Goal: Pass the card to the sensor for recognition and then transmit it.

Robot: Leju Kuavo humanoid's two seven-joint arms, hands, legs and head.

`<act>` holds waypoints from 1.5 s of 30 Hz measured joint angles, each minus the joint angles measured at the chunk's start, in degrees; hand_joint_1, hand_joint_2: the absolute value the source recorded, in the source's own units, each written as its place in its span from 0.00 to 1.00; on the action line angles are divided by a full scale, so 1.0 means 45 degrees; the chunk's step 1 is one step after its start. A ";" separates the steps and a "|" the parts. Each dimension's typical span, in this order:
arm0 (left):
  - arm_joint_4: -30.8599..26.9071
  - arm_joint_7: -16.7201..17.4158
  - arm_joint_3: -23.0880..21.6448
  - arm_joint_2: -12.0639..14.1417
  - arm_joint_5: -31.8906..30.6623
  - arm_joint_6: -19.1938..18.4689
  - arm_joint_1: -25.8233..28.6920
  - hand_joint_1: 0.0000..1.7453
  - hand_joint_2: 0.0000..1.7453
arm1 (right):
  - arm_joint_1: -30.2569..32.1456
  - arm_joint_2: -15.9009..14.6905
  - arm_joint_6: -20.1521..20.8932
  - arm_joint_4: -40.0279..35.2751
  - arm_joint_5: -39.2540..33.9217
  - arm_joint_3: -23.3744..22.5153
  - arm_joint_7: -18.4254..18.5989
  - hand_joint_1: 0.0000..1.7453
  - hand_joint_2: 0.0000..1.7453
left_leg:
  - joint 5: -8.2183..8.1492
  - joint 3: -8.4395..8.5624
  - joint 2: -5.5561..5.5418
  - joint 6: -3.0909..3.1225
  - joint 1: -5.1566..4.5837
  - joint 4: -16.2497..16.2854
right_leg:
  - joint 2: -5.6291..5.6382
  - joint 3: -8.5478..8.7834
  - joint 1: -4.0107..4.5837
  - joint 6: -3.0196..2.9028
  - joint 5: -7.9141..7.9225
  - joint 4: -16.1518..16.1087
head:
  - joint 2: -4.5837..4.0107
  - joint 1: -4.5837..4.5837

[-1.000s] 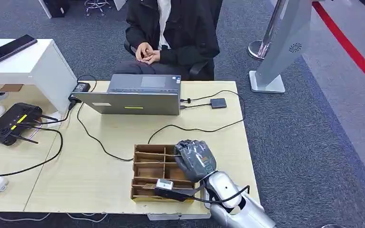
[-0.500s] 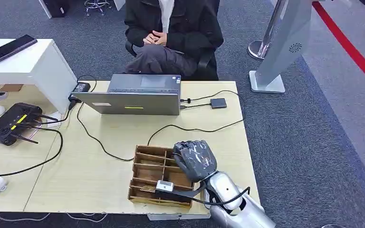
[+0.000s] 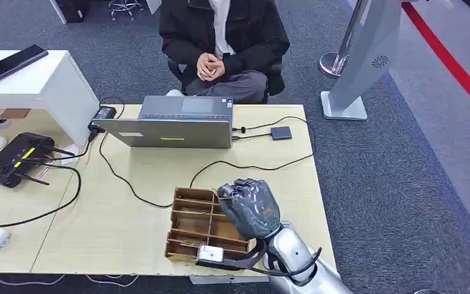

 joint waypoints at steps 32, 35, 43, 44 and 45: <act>0.0000 -0.0083 -0.0214 0.0010 0.0233 -0.0058 -0.0016 0.00 0.00 | -0.0164 0.0034 -0.0778 -0.1458 0.0038 -0.0034 -0.0646 1.00 1.00 | 0.0000 0.0000 0.0000 0.0000 0.0000 0.0000 | 0.0000 0.0001 0.0000 0.0000 0.0001 0.0000 | 0.0000 0.0000; 0.0000 -0.0044 -0.0228 0.0010 0.0184 -0.0063 -0.0034 0.00 0.00 | -0.0349 0.0034 -0.0778 -0.1468 0.0083 -0.0098 -0.0627 1.00 1.00 | 0.0001 0.0001 0.0000 0.0000 0.0000 0.0000 | 0.0000 0.0001 0.0000 0.0000 0.0001 0.0000 | 0.0000 0.0000; 0.0000 0.0106 -0.0447 0.0005 0.0073 -0.0175 -0.0137 0.00 0.00 | -0.0801 0.0131 -0.0739 -0.1429 0.0267 -0.0466 -0.0321 1.00 1.00 | 0.0000 0.0000 0.0000 0.0000 0.0000 0.0000 | 0.0000 0.0001 0.0000 0.0000 0.0001 0.0000 | 0.0000 0.0000; 0.0000 0.0107 -0.0461 0.0005 0.0063 -0.0180 -0.0155 0.00 0.00 | -0.0856 0.0136 -0.0729 -0.1399 0.0292 -0.0496 -0.0272 1.00 1.00 | 0.0000 -0.0001 0.0000 0.0000 0.0000 0.0000 | 0.0000 0.0001 0.0000 0.0000 0.0001 0.0001 | 0.0000 0.0000; 0.0000 0.0126 -0.0486 0.0005 0.0048 -0.0180 -0.0176 0.00 0.00 | -0.0915 0.0165 -0.0719 -0.1347 0.0315 -0.0549 -0.0249 1.00 1.00 | 0.0000 -0.0001 0.0000 0.0000 0.0000 0.0000 | 0.0000 0.0001 0.0000 0.0000 0.0001 0.0001 | 0.0000 0.0000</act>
